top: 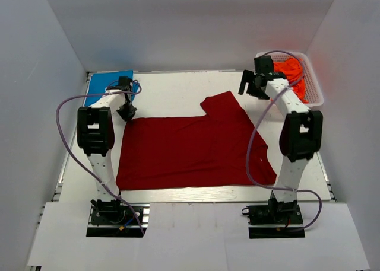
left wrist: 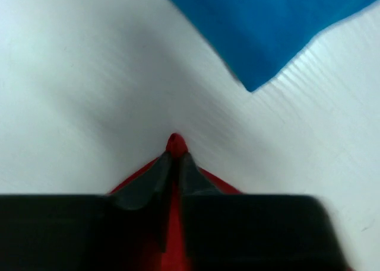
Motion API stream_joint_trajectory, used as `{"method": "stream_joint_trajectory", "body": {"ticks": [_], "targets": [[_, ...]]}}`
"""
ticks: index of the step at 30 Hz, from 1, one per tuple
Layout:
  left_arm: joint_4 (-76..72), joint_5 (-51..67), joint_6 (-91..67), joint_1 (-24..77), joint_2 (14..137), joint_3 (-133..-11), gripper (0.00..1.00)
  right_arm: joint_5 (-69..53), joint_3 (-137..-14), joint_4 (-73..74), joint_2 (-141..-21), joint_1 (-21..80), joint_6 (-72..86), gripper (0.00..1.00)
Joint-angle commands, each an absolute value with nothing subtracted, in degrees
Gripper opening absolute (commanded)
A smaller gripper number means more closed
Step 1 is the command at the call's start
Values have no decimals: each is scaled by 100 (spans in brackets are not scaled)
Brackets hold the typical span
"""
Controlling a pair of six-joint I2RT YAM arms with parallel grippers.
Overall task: Fold and stack the t-shirts
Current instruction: Grap the side of the flattened tshirt furthest away from the robot with both arms
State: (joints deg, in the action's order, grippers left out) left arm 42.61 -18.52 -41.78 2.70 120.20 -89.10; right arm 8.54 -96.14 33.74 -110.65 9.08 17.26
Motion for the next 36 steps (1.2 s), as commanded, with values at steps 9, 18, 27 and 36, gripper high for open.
{"method": "stream_joint_trajectory", "body": {"ticks": [9, 18, 27, 36], "targets": [[4166, -1775, -4122, 255, 11936, -8543, 0, 423, -12048, 2436, -13595, 1028, 1247, 90], [4367, -1723, -4122, 255, 11883, -8385, 0, -246, -12111, 2135, -14246, 1274, 1204, 90], [4491, -1837, -4052, 255, 11777, -8499, 0, 132, -11813, 2479, -13984, 1467, 1265, 3], [4606, -2092, -3929, 369, 11023, -8386, 0, 659, -9594, 1469, -11503, 1626, 1169, 0]]}}
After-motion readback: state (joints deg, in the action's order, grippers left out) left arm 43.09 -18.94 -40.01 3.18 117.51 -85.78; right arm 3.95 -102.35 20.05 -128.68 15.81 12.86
